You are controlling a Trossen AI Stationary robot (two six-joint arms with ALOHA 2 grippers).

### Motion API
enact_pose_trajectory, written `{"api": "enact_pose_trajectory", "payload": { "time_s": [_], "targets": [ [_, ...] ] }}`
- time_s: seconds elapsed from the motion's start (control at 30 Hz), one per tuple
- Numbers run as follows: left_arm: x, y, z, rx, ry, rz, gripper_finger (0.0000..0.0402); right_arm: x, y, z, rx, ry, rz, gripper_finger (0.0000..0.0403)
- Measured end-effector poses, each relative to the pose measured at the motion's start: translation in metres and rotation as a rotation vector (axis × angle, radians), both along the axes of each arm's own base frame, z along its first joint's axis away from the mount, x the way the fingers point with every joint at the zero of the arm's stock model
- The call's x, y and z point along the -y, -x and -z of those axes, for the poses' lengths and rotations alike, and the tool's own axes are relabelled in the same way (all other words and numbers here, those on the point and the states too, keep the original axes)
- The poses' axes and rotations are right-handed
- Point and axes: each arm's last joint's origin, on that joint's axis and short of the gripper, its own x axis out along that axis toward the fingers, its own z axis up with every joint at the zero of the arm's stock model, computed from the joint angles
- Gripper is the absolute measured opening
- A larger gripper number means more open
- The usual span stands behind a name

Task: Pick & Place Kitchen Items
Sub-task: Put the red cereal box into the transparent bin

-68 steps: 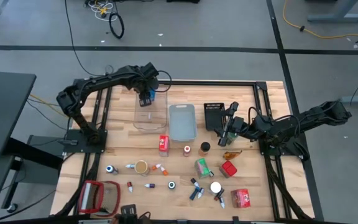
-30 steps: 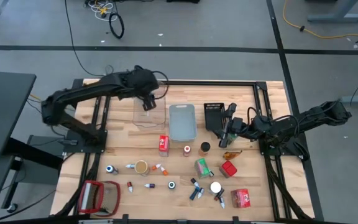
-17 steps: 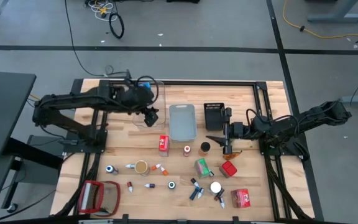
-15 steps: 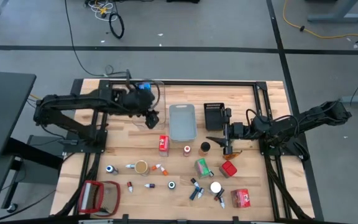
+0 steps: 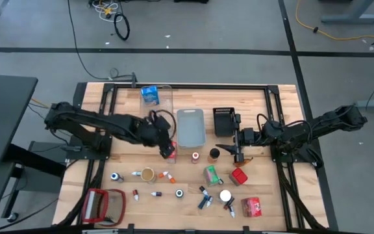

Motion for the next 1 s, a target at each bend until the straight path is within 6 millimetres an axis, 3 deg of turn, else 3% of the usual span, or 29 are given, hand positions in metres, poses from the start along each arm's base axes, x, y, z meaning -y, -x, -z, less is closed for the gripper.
{"api": "enact_pose_trajectory", "payload": {
  "time_s": [0.3, 0.77, 1.0],
  "targets": [
    [0.020, -0.021, 0.035, -0.075, 0.077, -0.072, 0.0254, 0.001, 0.001, -0.006, 0.070, 0.206, 0.049, 0.0249],
    [0.025, -0.031, 0.051, -0.029, 0.075, -0.268, 0.0255, 0.018, 0.003, -0.020, 0.220, 0.402, 0.190, 0.0249],
    [0.034, -0.042, 0.076, -0.059, 0.068, -0.328, 0.0256, 0.026, 0.004, -0.023, 0.270, 0.470, 0.134, 0.0249]
  ]
}}
